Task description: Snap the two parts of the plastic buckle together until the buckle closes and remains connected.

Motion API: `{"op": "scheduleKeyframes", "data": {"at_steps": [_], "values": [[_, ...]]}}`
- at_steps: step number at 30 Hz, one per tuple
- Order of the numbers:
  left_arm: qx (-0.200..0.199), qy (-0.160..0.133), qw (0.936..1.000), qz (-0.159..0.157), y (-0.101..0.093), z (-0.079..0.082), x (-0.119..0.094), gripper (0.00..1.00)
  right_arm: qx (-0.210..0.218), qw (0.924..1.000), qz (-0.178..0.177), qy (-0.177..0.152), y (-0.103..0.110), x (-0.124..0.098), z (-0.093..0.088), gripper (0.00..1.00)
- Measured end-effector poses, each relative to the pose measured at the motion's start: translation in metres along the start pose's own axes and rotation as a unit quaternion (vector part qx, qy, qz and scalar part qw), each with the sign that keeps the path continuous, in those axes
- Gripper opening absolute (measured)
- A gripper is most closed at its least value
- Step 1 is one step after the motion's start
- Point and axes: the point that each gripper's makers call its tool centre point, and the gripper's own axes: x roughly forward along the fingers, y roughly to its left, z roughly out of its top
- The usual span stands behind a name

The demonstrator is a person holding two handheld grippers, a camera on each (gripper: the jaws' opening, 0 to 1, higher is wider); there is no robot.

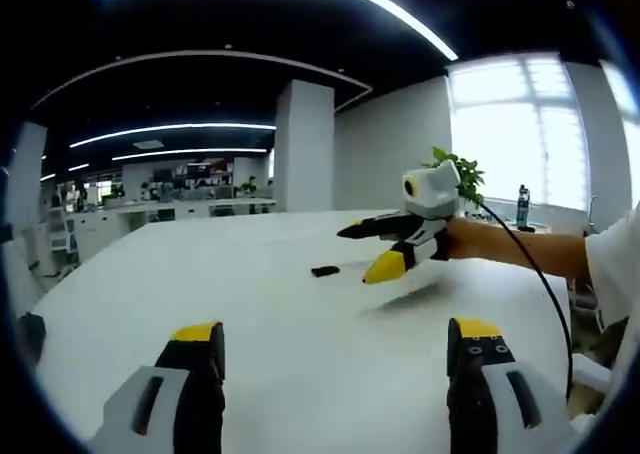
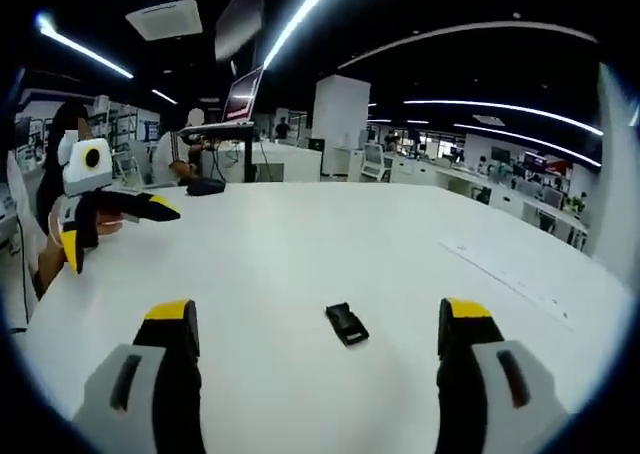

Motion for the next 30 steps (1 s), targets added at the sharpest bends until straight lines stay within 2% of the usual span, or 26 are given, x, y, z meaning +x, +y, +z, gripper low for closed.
{"op": "scheduleKeyframes", "data": {"at_steps": [3,4,8,11,16,23,27,30], "values": [[-0.002,0.003,1.0,0.005,0.003,0.001,-0.001,0.98,-0.016,0.9999,-0.004,-0.005,0.008,-0.009,0.008,1.0],[-0.006,0.002,1.0,0.005,0.003,0.002,0.0,0.99,-0.028,0.9996,-0.011,-0.002,0.008,-0.013,0.008,1.0],[-0.015,0.011,0.9997,0.019,0.006,0.001,0.0,0.99,-0.034,0.9992,-0.022,-0.004,0.015,-0.031,0.008,1.0],[-0.017,0.01,0.9994,0.028,0.009,0.001,0.001,0.99,-0.026,0.9993,-0.024,-0.012,0.02,-0.04,0.011,1.0],[-0.018,0.0,0.9993,0.034,0.013,0.008,0.004,0.99,0.011,0.997,-0.069,-0.035,0.024,-0.07,0.018,1.0],[-0.032,-0.001,0.9991,0.028,0.018,0.012,0.007,0.99,0.039,0.9927,-0.097,-0.061,0.032,-0.099,0.028,1.0],[-0.056,-0.028,0.9976,0.03,0.021,0.022,0.0,0.99,0.044,0.9889,-0.127,-0.064,0.038,-0.119,0.031,0.99],[-0.056,-0.039,0.9968,0.041,0.026,0.03,-0.007,0.99,0.034,0.9859,-0.159,-0.041,0.043,-0.135,0.027,0.99]]}}
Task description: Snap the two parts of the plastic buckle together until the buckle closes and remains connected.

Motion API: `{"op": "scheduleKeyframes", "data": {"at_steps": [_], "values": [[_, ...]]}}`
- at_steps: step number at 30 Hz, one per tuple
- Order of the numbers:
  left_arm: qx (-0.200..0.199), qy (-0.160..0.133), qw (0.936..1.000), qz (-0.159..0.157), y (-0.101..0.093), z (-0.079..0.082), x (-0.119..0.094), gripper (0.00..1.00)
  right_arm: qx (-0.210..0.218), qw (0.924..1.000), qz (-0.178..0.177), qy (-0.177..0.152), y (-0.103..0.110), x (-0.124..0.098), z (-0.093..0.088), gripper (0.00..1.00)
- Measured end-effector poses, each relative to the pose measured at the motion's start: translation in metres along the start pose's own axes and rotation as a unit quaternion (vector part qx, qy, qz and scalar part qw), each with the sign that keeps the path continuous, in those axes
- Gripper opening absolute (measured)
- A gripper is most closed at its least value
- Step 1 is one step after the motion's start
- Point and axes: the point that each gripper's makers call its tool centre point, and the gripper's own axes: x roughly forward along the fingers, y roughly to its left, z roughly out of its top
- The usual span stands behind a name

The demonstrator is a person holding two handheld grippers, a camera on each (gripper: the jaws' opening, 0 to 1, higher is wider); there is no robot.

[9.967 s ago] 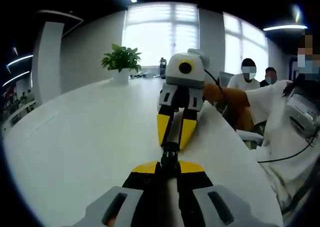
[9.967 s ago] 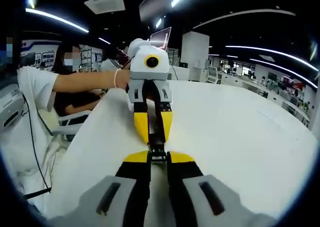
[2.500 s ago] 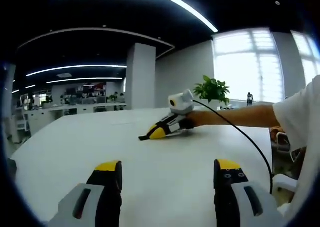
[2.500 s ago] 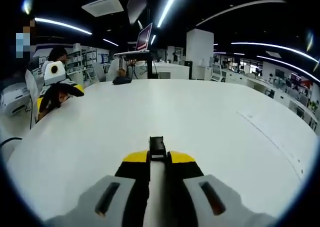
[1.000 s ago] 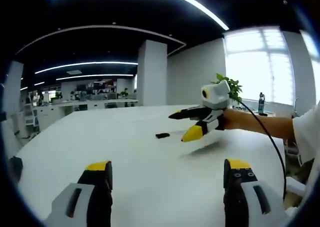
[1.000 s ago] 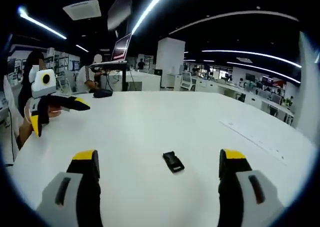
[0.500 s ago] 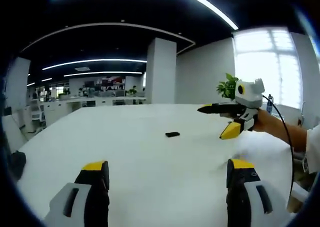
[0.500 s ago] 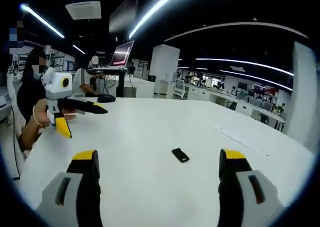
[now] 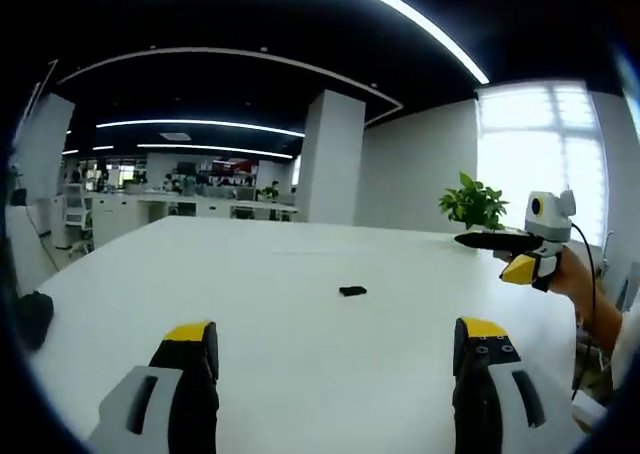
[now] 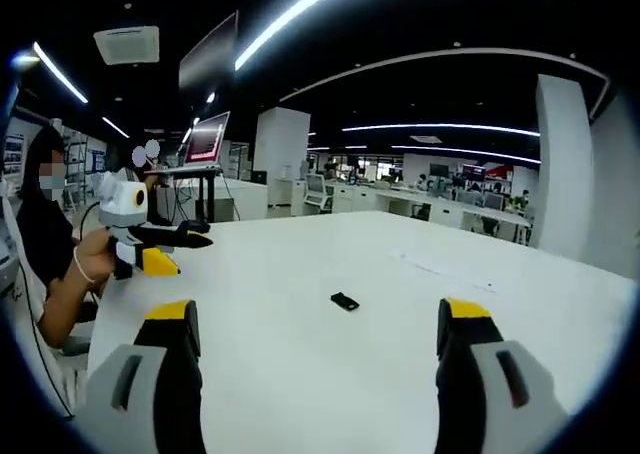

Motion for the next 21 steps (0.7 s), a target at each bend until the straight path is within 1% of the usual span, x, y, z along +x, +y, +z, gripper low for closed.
{"op": "scheduleKeyframes", "data": {"at_steps": [3,5,8,10,11,13,16,17,18,21], "values": [[-0.009,-0.003,0.9999,0.01,0.003,0.004,-0.006,0.99,-0.005,0.9999,-0.012,0.001,0.006,-0.012,0.0,0.99],[-0.02,-0.005,0.9998,0.006,0.001,0.007,-0.011,0.98,-0.005,0.9999,-0.013,-0.004,0.013,-0.02,0.0,0.99],[-0.026,-0.025,0.9993,0.01,-0.003,0.016,-0.021,0.98,0.005,0.9998,-0.016,-0.012,0.02,-0.029,-0.001,0.99],[-0.024,-0.031,0.9992,0.012,-0.006,0.019,-0.027,0.97,0.013,0.9991,-0.041,0.0,0.018,-0.036,-0.007,0.99],[-0.019,-0.029,0.9994,0.01,-0.008,0.018,-0.029,0.96,0.013,0.9985,-0.053,0.006,0.016,-0.04,-0.011,0.99],[-0.017,-0.028,0.9994,0.007,-0.011,0.016,-0.033,0.97,0.024,0.9964,-0.082,0.006,0.011,-0.048,-0.015,0.99],[-0.017,-0.038,0.9991,0.01,-0.015,0.014,-0.036,0.96,0.039,0.9936,-0.106,0.006,0.009,-0.06,-0.021,0.99],[-0.016,-0.038,0.9991,0.009,-0.017,0.014,-0.037,0.96,0.043,0.9929,-0.111,0.006,0.009,-0.063,-0.023,0.99],[-0.013,-0.032,0.9994,0.005,-0.019,0.011,-0.037,0.95,0.043,0.9927,-0.113,0.007,0.01,-0.066,-0.024,0.98],[-0.001,-0.017,0.9999,0.002,-0.025,0.005,-0.039,0.96,0.041,0.9924,-0.114,0.021,0.015,-0.072,-0.031,0.98]]}}
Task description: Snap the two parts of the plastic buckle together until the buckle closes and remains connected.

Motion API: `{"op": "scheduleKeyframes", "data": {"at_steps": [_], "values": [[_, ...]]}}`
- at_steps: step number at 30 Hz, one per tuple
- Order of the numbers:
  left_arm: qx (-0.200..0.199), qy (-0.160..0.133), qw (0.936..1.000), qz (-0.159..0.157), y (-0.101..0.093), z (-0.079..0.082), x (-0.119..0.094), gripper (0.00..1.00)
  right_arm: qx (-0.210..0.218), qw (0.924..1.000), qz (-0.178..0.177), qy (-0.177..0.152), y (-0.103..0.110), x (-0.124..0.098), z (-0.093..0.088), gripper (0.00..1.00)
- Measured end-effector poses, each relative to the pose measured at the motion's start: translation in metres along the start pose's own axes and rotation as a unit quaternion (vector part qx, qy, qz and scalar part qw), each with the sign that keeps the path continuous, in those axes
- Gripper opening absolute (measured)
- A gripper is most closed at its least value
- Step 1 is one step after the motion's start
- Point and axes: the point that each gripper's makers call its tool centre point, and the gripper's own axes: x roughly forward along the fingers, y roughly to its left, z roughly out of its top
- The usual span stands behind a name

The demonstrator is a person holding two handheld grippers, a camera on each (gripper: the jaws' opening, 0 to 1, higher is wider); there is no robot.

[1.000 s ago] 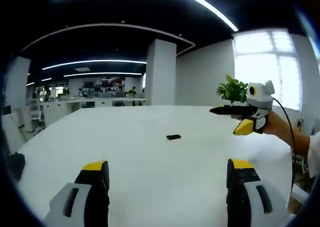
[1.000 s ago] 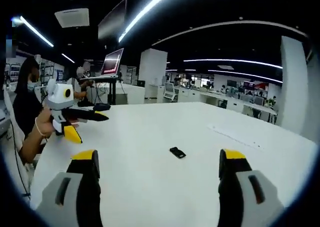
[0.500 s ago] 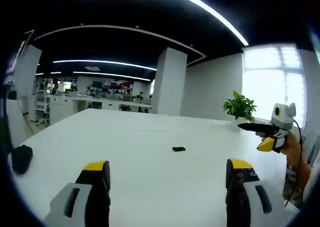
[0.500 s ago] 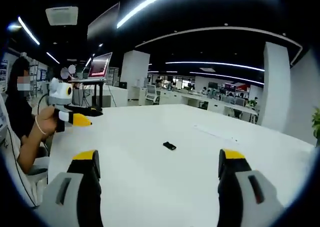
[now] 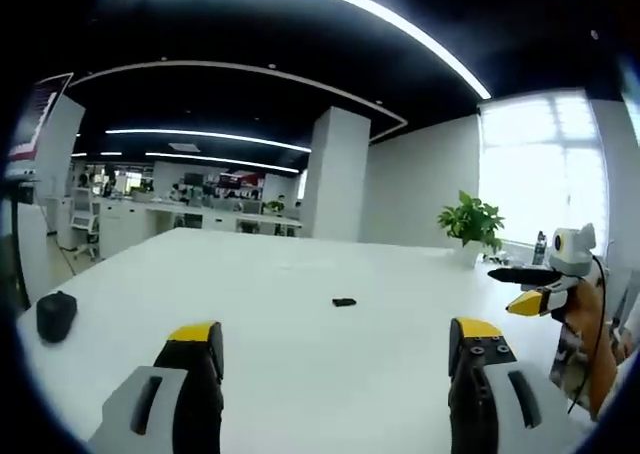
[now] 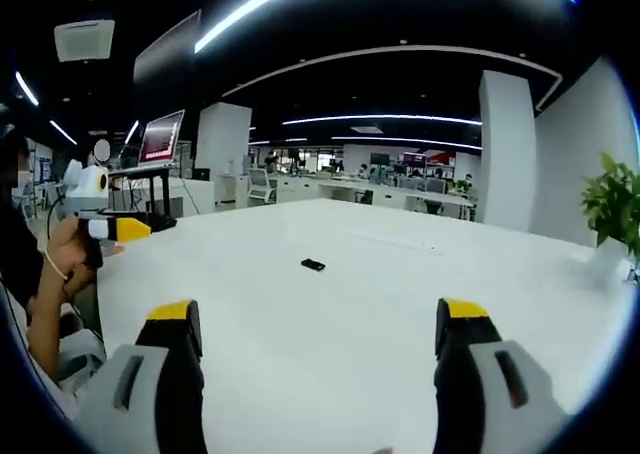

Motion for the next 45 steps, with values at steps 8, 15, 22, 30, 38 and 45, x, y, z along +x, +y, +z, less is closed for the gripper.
{"op": "scheduleKeyframes", "data": {"at_steps": [8,15,22,30,38,45], "values": [[-0.007,-0.038,0.9992,-0.006,-0.009,0.005,0.0,0.98,0.007,0.9977,-0.066,-0.009,0.0,-0.011,0.001,0.99],[-0.05,-0.047,0.9975,0.011,-0.005,0.0,-0.008,0.99,0.039,0.9905,-0.129,-0.027,-0.017,-0.031,-0.001,1.0],[-0.034,-0.052,0.9981,0.003,-0.017,-0.001,-0.014,0.96,0.074,0.9888,-0.126,-0.03,-0.021,-0.05,-0.026,1.0],[-0.031,-0.062,0.9976,-0.008,-0.031,-0.002,-0.031,0.91,0.069,0.991,-0.11,-0.034,-0.002,-0.067,-0.025,1.0],[-0.029,-0.069,0.9971,0.011,-0.022,0.003,-0.055,0.99,0.053,0.9915,-0.107,-0.05,0.017,-0.081,-0.01,1.0],[-0.025,-0.056,0.9979,0.021,-0.011,-0.001,-0.056,0.99,0.05,0.9891,-0.13,-0.047,-0.007,-0.078,0.004,1.0]]}}
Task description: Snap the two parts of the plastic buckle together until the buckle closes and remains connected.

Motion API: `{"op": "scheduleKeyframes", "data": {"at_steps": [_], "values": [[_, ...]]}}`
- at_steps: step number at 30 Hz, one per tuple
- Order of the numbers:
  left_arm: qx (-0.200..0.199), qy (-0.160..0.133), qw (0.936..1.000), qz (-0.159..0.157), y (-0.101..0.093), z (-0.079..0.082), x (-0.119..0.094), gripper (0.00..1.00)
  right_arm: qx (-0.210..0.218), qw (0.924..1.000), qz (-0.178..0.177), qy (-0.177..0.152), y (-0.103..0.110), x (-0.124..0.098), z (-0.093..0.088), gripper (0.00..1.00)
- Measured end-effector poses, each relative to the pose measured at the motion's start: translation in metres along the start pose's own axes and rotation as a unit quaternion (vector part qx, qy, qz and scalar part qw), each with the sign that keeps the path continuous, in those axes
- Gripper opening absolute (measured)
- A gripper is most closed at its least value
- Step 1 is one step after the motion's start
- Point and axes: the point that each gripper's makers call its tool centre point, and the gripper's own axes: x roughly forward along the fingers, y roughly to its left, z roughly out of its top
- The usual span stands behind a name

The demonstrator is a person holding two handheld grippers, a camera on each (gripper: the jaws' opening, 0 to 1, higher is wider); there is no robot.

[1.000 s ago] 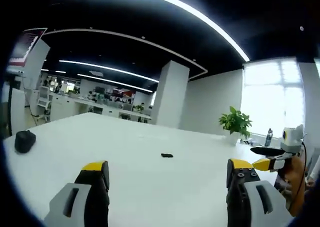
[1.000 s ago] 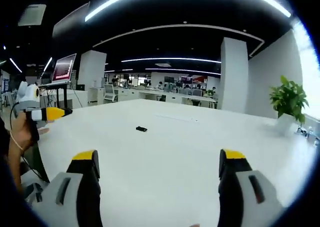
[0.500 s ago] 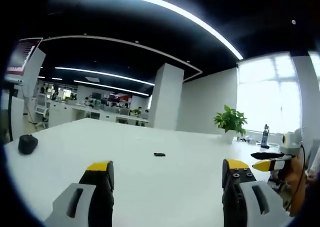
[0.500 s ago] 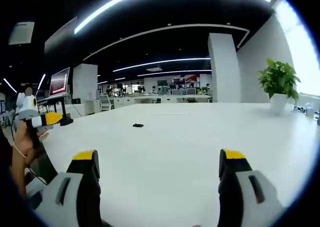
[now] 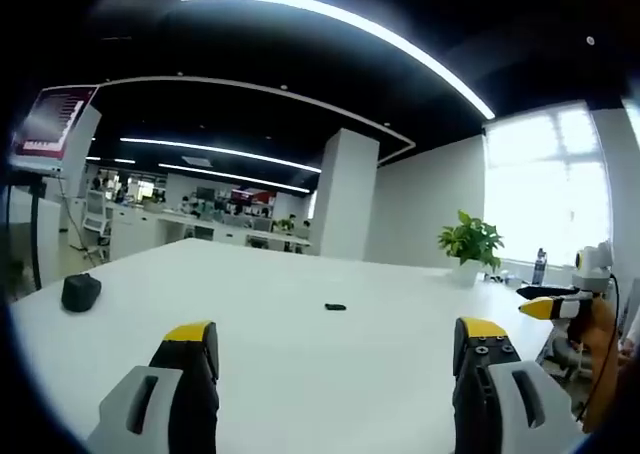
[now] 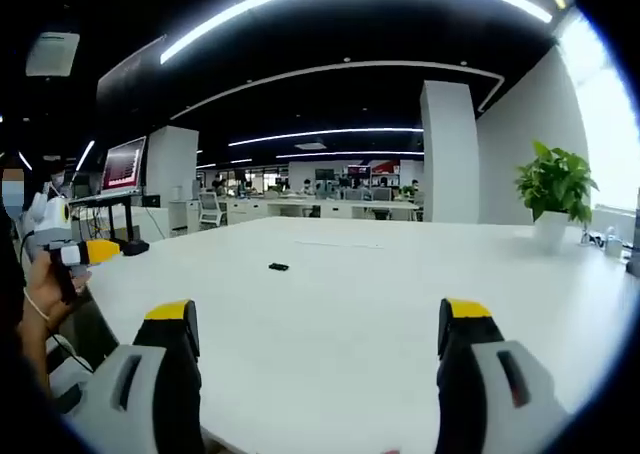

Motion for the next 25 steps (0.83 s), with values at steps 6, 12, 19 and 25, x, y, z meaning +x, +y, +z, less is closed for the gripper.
{"op": "scheduleKeyframes", "data": {"at_steps": [6,12,19,25], "values": [[0.005,0.015,0.9998,0.007,0.004,-0.01,0.005,0.99,-0.012,0.9993,0.001,0.035,0.009,0.008,-0.025,1.0],[0.005,0.011,0.9999,0.004,0.0,-0.011,0.007,0.99,-0.054,0.9967,0.038,0.047,0.037,0.01,-0.029,1.0],[0.015,0.024,0.9996,0.006,-0.002,-0.018,0.007,0.99,-0.043,0.9983,0.027,0.028,0.031,0.005,-0.024,1.0],[0.009,0.01,0.9999,-0.003,-0.006,-0.014,0.008,0.99,-0.039,0.9985,0.019,0.032,0.021,0.001,-0.028,1.0]]}}
